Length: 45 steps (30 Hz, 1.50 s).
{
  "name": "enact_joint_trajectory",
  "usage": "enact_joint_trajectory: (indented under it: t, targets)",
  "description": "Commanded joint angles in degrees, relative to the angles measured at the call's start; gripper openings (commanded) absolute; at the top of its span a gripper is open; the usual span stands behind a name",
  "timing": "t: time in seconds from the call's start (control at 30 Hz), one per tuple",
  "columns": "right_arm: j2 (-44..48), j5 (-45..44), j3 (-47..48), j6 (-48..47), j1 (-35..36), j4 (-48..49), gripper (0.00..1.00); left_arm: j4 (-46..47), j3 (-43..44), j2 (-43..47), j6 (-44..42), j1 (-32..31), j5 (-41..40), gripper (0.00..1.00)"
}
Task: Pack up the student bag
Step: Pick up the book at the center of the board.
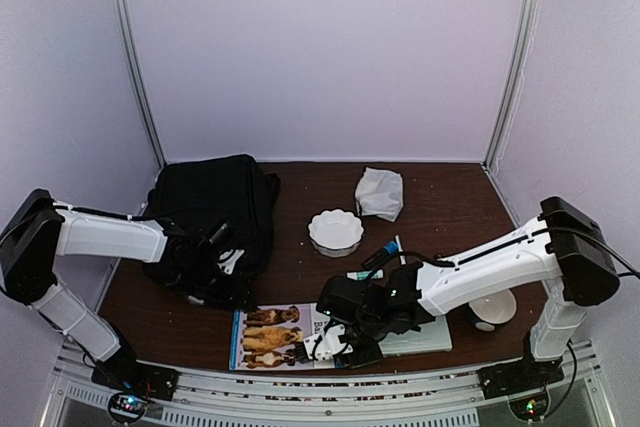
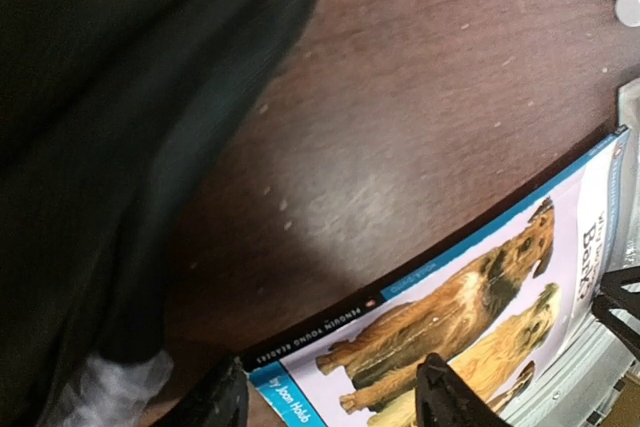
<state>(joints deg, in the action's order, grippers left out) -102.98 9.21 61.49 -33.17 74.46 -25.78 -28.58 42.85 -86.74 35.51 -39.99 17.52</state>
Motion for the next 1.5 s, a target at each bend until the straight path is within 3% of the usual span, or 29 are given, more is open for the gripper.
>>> enact_joint_trajectory:
  t: [0.0,0.27,0.4,0.53,0.67,0.83,1.23,1.47]
  targets:
    - [-2.2,0.7,-1.5,-0.3,-0.9,0.3,0.35,6.9,-2.5,-2.7,-2.0,-0.5,7.5,0.57]
    - [-2.9,0.1,-1.1,0.1,-1.9,0.2,0.35,-0.6,-2.4,6.3,-1.8,-0.6,5.6,0.45]
    - [-3.7,-2.4,-1.0,0.0,-2.6,0.5,0.35,-4.7,-4.2,12.6,1.9,-0.5,2.5,0.45]
    - [-4.9,-2.4,0.0,1.0,-3.3,-0.1,0.35,-8.3,-8.2,19.1,10.4,-0.6,0.1,0.60]
    - [-5.1,-2.2,0.3,0.9,-3.3,-0.4,0.35,-7.3,-13.2,24.3,16.5,-1.0,2.5,0.63]
    - [-5.2,-2.0,0.4,1.0,-3.4,-0.5,0.36,-0.5,-18.5,25.4,20.8,-1.3,9.1,0.50]
    - [-5.7,-1.5,0.8,1.2,-3.5,-0.6,0.36,16.4,-23.6,21.3,25.6,-2.3,19.5,0.34]
    - [-5.9,-1.4,0.9,1.5,-3.6,-0.7,0.36,16.6,-21.7,21.2,25.2,-2.4,19.5,0.20]
